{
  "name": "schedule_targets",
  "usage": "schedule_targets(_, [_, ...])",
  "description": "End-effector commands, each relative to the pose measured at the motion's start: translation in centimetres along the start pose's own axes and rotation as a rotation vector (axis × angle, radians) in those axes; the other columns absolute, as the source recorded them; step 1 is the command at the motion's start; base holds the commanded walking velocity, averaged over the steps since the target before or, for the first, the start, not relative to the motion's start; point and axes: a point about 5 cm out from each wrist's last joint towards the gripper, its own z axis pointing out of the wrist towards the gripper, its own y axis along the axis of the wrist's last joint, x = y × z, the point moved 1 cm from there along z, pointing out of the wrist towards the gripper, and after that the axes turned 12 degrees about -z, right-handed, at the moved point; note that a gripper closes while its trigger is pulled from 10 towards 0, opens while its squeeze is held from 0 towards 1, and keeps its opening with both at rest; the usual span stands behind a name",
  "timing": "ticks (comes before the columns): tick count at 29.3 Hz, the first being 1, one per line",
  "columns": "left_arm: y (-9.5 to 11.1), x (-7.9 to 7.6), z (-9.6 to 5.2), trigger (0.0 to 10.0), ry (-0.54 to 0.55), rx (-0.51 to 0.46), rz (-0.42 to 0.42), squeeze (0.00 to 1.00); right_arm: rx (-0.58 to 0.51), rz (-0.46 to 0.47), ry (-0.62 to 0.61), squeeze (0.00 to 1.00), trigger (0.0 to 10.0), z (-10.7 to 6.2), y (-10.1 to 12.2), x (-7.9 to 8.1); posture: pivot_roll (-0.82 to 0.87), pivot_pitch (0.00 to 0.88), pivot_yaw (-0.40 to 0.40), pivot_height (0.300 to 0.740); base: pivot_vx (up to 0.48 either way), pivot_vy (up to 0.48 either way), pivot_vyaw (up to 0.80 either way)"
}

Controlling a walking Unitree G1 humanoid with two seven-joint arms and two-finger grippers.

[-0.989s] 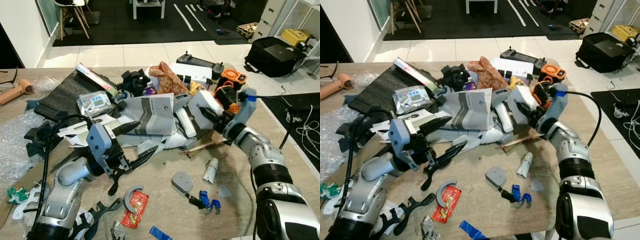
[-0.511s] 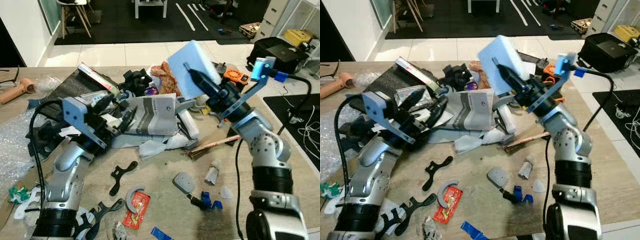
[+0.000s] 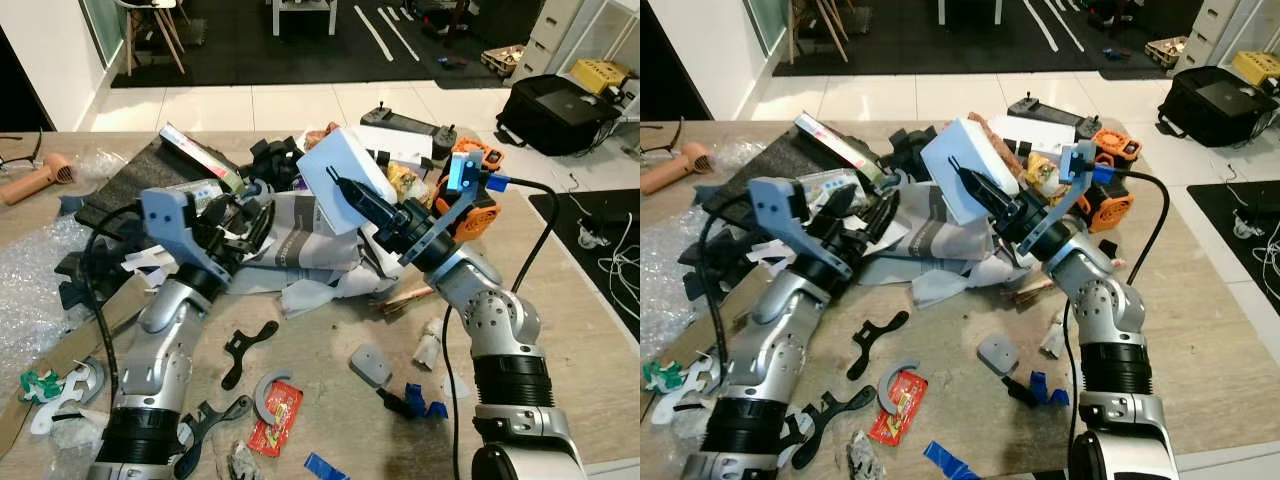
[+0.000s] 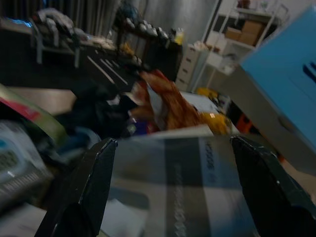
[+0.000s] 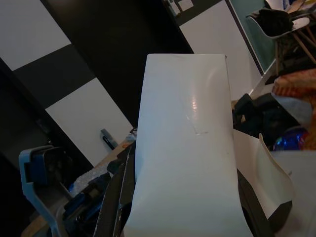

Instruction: Picking trash to rubbish bin

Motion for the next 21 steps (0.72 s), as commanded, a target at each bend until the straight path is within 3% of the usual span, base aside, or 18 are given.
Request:
schedule_targets(1, [-0.63, -0.05, 0.08, 10.0, 0.008, 0.023, -0.02, 0.0, -0.004, -0.013, -0.006, 0.0, 10.0, -0.23, 0.12, 0.07, -0.08, 0.0, -0.021, 0.74, -0.48, 0.0, 0.0])
schedule_targets(21, [-0.84, -0.26, 0.23, 10.0, -0.004, 0.059, -0.011, 0.0, 0.01, -0.018, 0.001, 0.0, 10.0, -0.1, -0.05, 0.25, -0.07, 0.0, -0.022, 0.74, -0.48, 0.0, 0.0])
